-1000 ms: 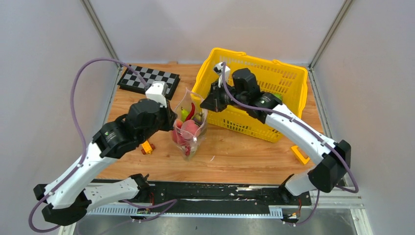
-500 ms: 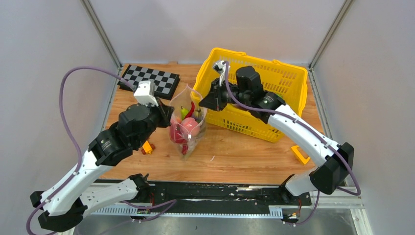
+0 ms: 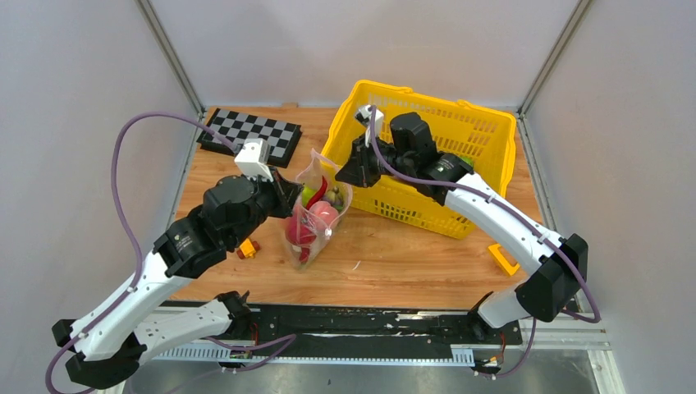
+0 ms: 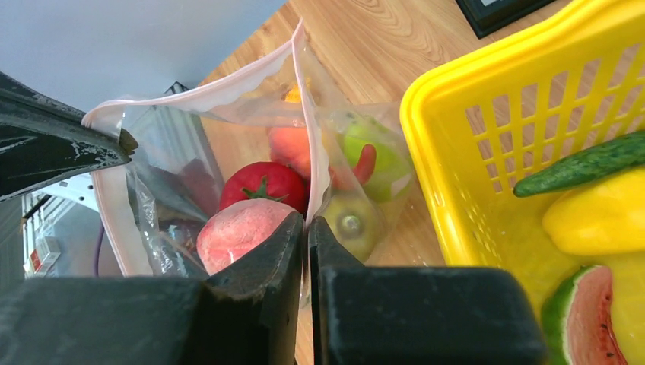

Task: Place the food in the zip-top bag and seal the zipper
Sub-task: Adjust the zipper food storage bag at the center of the board.

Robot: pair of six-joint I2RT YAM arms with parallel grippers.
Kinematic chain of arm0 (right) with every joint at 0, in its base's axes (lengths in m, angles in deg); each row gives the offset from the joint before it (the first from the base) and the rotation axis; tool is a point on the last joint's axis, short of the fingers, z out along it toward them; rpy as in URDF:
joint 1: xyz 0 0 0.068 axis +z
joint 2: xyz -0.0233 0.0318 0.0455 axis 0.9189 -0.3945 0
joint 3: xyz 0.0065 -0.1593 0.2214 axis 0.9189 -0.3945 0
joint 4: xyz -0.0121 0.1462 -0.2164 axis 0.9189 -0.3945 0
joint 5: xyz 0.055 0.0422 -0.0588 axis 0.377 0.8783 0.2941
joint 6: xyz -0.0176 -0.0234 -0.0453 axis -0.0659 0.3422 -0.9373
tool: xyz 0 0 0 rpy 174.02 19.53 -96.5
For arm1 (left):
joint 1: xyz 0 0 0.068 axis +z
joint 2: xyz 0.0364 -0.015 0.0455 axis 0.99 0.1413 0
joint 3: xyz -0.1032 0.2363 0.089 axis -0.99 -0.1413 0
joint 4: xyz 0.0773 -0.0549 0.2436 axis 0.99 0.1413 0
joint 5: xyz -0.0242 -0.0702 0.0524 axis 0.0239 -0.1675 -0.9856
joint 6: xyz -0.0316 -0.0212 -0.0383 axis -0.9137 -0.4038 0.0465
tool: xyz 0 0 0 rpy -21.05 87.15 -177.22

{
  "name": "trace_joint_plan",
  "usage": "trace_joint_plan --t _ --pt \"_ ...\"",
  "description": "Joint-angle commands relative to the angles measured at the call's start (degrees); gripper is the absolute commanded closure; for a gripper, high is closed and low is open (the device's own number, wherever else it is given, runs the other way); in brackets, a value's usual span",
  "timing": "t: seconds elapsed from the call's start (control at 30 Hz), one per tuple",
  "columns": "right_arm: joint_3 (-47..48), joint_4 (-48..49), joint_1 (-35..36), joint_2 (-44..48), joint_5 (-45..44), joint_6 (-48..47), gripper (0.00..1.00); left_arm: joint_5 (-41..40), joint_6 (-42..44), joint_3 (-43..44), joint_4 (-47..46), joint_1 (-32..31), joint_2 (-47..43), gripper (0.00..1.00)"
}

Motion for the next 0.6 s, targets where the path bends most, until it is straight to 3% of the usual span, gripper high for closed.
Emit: trace_joint_plan --t 0.0,0.13,0.23,0.37,0.57 --pt "0.73 -0.43 -0.03 1.01 -3.0 -1.84 0.89 1.38 -0.25 1.5 -5.48 0.08 1.35 1.0" --pt "1.07 -2.15 -0.27 1.86 -3.59 -3.95 0.76 0.26 -1.84 -0.18 -6.29 0.08 2.25 1.0" --pt "0.69 -1.97 -1.35 4.08 -4.83 -4.67 0.55 -1.11 -2.26 -1.17 -6.95 0.08 2.2 1.0" --pt "0.16 -1.12 -3.48 7.77 -8.76 -5.51 0.38 -3.02 -2.24 -1.62 -6.77 0.08 1.77 1.0" --pt "-1.0 -0.63 -5.81 10.32 -14.21 -9.02 0.26 -4.16 -2.09 -1.86 -6.31 0.08 1.03 1.0"
